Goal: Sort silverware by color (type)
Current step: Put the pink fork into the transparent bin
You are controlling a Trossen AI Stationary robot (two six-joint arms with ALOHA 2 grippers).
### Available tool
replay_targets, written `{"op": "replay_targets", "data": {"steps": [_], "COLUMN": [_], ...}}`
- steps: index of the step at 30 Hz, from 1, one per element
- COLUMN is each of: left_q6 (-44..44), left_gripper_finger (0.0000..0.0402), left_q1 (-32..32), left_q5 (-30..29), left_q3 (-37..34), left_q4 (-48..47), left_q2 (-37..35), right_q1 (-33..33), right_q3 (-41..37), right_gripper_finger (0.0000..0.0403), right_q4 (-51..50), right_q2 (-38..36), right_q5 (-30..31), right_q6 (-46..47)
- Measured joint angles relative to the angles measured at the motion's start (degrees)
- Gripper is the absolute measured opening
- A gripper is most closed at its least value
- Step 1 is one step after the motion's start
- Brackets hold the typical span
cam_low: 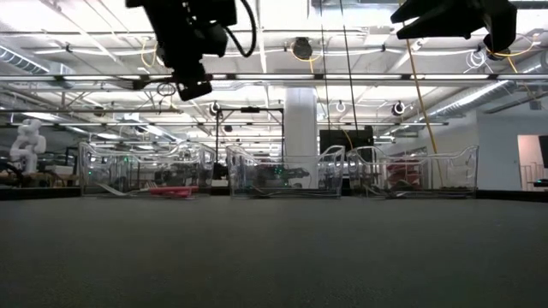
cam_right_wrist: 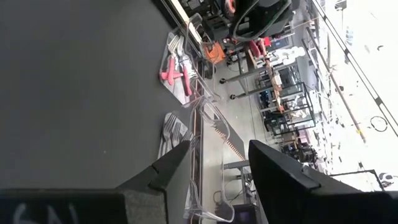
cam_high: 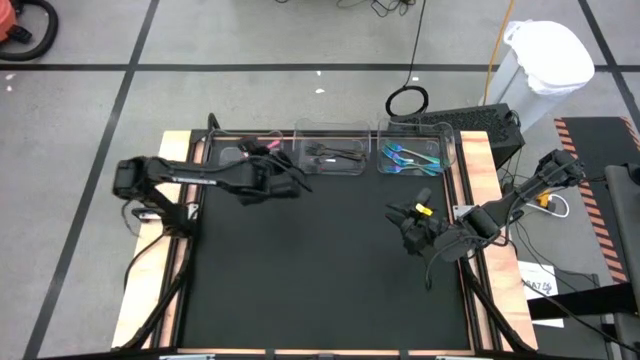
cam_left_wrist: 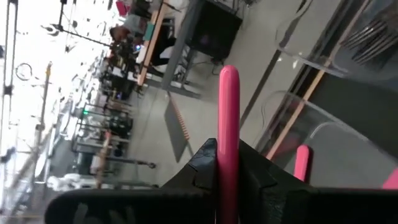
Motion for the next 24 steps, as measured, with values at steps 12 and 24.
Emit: {"op": "replay_targets", "data": {"steps": [12,24], "left_q6": [16.2,17.5], "left_gripper_finger": [0.0032,0.0034], "left_q1": [8.7,13.3], "left_q5": [7.7,12.1], "left_q3": [-17.9,-23.5], "left_q4": [34.7,42.9], "left_q2": [-5.5,-5.6], "right_q1": [0.0,0.0], "right_q3": [0.0,0.0], "right_gripper_finger": [0.0160,0.0160], "right_q4": [0.2,0.2], "right_q2": [0.0,0.0], "right_q5": [-0.2,-0.2], "right_q6": [0.0,0.0]}}
